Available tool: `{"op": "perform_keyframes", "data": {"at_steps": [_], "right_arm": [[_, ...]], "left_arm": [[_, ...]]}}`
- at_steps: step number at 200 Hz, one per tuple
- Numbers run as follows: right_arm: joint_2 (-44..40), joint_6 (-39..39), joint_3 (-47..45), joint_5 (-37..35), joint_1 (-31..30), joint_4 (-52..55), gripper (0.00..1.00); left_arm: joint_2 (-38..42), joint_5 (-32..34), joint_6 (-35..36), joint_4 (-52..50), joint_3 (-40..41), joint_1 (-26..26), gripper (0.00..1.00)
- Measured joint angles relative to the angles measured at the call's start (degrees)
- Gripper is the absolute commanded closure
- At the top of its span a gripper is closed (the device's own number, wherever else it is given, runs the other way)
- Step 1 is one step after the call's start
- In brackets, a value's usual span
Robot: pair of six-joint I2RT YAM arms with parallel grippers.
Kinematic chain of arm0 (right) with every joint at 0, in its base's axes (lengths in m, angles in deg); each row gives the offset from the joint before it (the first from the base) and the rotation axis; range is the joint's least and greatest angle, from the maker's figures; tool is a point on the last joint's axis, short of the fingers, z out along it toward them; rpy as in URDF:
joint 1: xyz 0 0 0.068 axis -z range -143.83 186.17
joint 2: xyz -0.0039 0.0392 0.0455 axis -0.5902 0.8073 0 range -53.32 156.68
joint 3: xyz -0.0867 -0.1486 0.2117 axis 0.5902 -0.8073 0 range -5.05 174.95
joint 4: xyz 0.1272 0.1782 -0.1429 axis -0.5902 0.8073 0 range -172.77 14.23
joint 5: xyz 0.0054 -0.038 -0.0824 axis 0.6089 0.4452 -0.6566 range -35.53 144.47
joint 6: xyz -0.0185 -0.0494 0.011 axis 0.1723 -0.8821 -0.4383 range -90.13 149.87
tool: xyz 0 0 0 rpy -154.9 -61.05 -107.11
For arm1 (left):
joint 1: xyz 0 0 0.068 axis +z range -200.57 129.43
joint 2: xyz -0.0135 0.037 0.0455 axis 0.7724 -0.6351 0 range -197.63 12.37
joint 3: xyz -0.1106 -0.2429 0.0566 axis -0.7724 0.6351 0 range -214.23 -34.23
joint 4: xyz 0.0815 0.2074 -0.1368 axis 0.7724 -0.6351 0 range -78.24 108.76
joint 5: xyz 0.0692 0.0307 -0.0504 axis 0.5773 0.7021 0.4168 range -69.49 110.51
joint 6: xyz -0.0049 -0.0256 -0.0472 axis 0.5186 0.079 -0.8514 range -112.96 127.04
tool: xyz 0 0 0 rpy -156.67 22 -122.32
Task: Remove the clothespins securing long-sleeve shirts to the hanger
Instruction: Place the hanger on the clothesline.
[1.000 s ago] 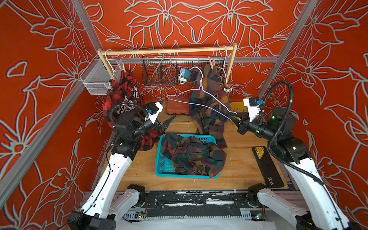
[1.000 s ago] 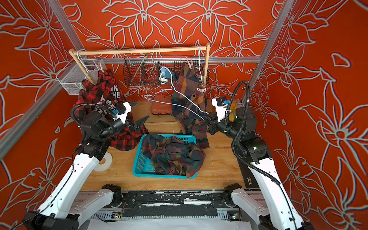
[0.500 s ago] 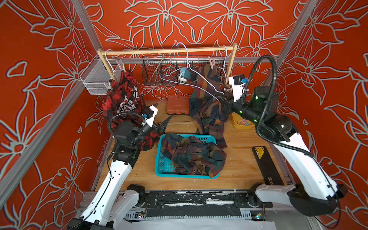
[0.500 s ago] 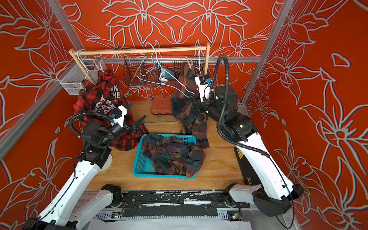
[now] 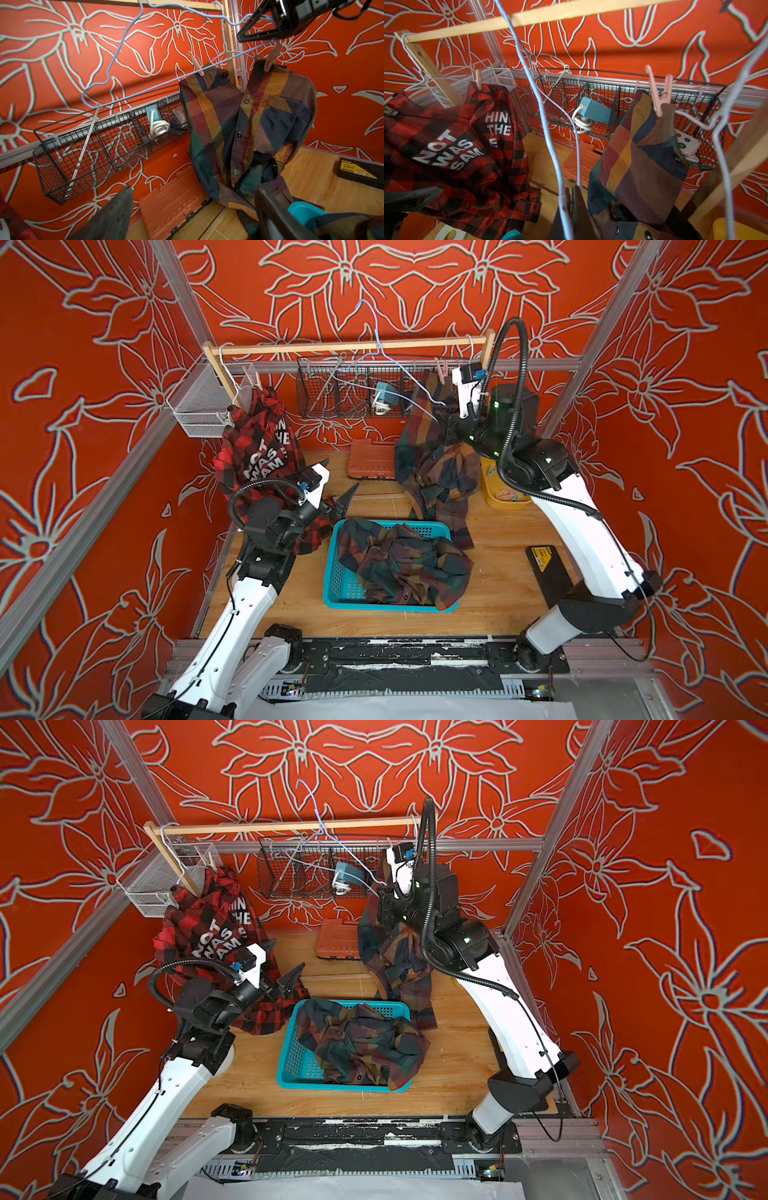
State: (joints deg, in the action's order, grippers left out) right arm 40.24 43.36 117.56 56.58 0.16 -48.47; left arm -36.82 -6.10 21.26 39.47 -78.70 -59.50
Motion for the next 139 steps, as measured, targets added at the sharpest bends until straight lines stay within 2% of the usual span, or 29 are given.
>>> {"op": "perform_keyframes", "data": {"at_steps": [47, 139], "right_arm": [[3.5, 1.1, 0.9, 0.0, -0.3, 1.4, 1.0], [2.0, 1.7, -3.7, -1.4, -2.2, 1.2, 1.0]], "left_arm": [[0.2, 1.1, 0.9, 0.2, 0.9, -0.7, 0.12], [0.2, 1.4, 1.0, 0.9, 1.2, -1.3, 0.12]]}}
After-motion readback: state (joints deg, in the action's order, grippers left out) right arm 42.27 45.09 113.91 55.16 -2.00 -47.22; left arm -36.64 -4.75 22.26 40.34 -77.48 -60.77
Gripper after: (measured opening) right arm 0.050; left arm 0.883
